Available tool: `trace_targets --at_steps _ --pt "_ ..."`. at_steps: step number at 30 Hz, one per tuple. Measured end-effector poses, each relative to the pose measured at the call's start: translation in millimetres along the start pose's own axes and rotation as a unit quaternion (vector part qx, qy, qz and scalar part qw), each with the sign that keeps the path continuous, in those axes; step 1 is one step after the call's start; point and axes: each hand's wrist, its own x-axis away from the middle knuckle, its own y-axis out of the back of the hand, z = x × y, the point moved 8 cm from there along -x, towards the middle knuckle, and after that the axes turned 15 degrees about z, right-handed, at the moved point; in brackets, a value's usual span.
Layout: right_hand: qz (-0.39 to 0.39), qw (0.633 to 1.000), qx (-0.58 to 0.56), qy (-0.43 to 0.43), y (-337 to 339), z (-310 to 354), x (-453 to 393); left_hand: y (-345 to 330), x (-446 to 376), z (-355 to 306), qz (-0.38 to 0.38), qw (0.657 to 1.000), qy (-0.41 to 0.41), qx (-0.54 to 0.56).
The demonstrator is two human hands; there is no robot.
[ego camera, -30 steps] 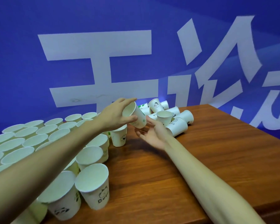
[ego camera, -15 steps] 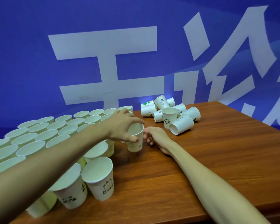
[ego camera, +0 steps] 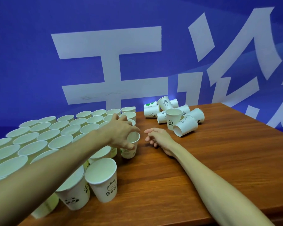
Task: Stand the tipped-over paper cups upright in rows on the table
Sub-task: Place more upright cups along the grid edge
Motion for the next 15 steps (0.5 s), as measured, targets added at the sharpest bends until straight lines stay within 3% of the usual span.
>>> trace_targets --at_steps 7,12,15 --pt "-0.024 0.999 -0.007 0.024 9 17 3 -2 0 2 -0.003 0.999 0.01 -0.03" --pt "-0.251 0.959 0.084 0.1 61 48 27 0 0 1 -0.017 0.999 0.005 -0.04" --pt "-0.34 0.927 0.11 0.11 86 51 45 0 -1 1 -0.017 0.999 0.005 -0.033"
